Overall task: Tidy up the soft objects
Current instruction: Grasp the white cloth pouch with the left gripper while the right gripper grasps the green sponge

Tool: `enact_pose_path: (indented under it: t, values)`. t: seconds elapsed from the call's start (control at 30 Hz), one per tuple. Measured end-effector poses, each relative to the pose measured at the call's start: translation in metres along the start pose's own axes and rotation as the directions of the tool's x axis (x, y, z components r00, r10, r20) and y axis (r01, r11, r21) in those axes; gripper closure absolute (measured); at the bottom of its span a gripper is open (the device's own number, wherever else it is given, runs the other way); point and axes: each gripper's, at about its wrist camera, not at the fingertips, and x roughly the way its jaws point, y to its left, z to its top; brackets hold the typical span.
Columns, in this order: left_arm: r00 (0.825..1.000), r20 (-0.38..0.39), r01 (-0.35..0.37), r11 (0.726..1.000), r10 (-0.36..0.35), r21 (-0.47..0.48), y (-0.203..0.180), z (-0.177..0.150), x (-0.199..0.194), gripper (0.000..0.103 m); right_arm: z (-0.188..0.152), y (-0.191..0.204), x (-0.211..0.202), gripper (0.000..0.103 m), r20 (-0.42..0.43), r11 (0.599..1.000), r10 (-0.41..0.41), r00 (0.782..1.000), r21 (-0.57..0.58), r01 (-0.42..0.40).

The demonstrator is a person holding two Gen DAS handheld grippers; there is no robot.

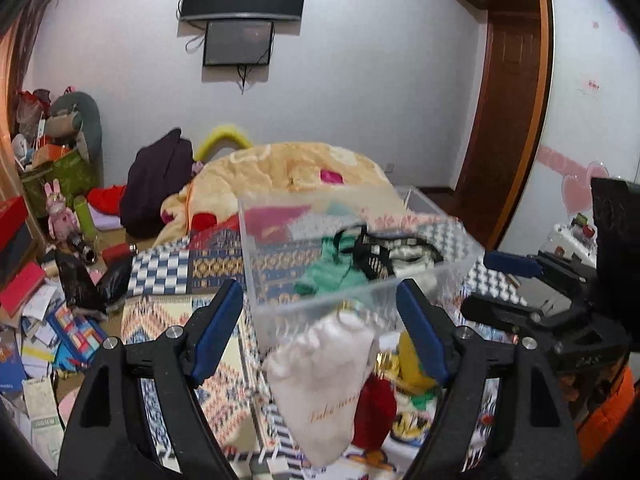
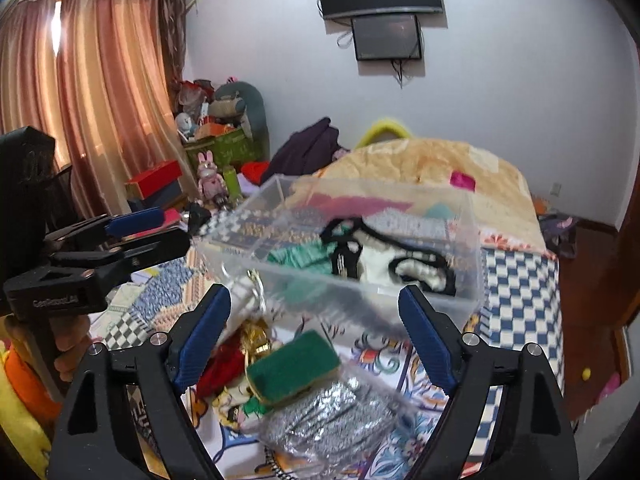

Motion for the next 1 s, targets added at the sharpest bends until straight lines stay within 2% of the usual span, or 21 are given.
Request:
enact_pose_path:
  t: [0.3,0.43,0.63,0.77,0.9,1.0]
  values:
    - [0.995,-0.101,0.011,1.000,-0.010,0.002,-0.006,-0.041,0.020,0.024,-0.025,0.002,0.026,0.019,-0.095,0.998,0.048,0.994,0.047,-0.044]
    - [0.992,-0.123,0.024,1.000,-0.025,-0.013,-0.006,-0.053,0.027,0.024,-0.032,0.006,0.037,0.019,-0.133,0.997,0.066,0.989,0.049,-0.059]
    - [0.991,-0.122,0.051,0.998,-0.053,-0.024,-0.008,-0.058,0.034,0.042,-0.035,0.007,0.049,0.019,-0.167,0.994,0.094,0.981,0.063,-0.085]
    - [0.987,-0.150,0.061,0.998,-0.065,-0.029,-0.008,-0.063,0.043,0.065,-0.034,0.010,0.050,0.019,-0.166,0.996,0.085,0.983,0.042,-0.079]
    - [0.989,-0.135,0.061,0.998,-0.064,-0.024,-0.010,-0.063,0.041,0.072,-0.034,0.011,0.048,0.037,-0.159,0.997,0.081,0.984,0.034,-0.076]
    - [0.990,-0.124,0.061,0.998,-0.063,-0.018,-0.011,-0.064,0.037,0.079,-0.035,0.006,0.045,0.043,-0.148,0.995,0.090,0.985,0.051,-0.083]
